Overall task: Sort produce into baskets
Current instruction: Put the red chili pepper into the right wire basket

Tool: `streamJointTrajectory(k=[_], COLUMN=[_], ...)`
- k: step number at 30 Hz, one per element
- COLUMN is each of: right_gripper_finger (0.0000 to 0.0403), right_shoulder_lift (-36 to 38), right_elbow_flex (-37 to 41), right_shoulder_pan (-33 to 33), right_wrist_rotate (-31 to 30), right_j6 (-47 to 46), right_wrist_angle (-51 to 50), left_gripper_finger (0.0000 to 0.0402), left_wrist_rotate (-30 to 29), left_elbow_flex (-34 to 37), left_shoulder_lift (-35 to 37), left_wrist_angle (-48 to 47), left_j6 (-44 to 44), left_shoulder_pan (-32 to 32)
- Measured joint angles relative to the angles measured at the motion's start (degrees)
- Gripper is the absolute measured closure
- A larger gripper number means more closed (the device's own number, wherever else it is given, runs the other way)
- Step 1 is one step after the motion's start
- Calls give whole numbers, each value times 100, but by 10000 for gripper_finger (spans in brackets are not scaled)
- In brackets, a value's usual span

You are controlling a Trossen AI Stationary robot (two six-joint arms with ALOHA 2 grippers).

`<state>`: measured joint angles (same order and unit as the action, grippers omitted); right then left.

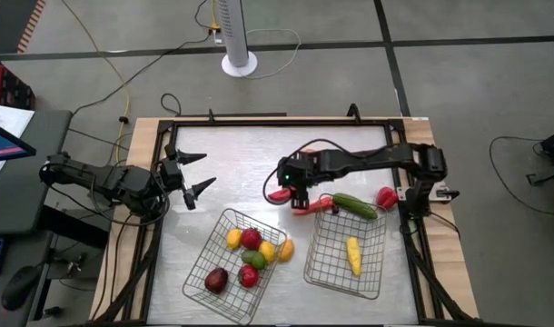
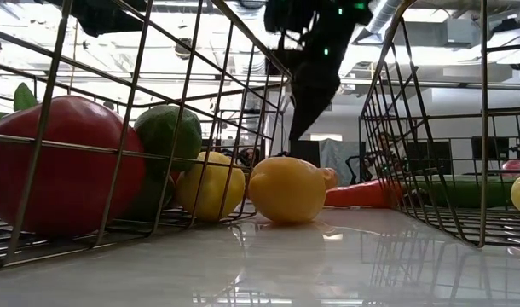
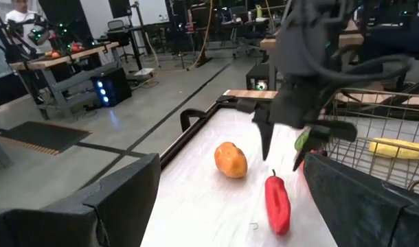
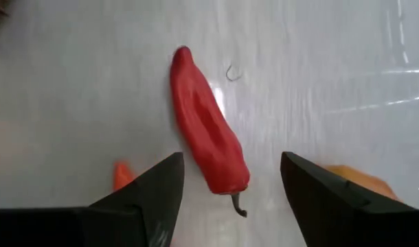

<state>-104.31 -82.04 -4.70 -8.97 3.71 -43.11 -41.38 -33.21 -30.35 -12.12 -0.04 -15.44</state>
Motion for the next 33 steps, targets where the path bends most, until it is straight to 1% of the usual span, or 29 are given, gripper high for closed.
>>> streamJointTrajectory(k=[5, 11, 15, 18, 22, 27, 33], right_gripper_finger=[132, 132, 132, 132, 139, 168, 241], right_shoulder_lift=[2, 2, 2, 2, 2, 2, -97], right_elbow_flex=[482, 994, 1358, 1596, 1755, 1786, 1779], right_shoulder_pan=[-200, -206, -209, -215, -260, -310, -461], right_wrist_rotate=[161, 180, 442, 498, 522, 518, 569], right_j6=[-9, -1, 65, 75, 123, 256, 327], right_wrist_angle=[647, 1253, 1768, 1987, 1986, 1994, 1959], left_gripper_finger=[56, 56, 56, 56, 56, 56, 56], left_wrist_rotate=[0, 2, 2, 0, 1, 0, 0], left_elbow_flex=[0, 0, 0, 0, 0, 0, 0], left_shoulder_lift=[0, 0, 0, 0, 0, 0, -2], left_wrist_angle=[0, -2, -2, 0, -1, -2, -2], left_j6=[3, 4, 3, 3, 5, 5, 5], left_shoulder_pan=[0, 0, 0, 0, 0, 0, 0])
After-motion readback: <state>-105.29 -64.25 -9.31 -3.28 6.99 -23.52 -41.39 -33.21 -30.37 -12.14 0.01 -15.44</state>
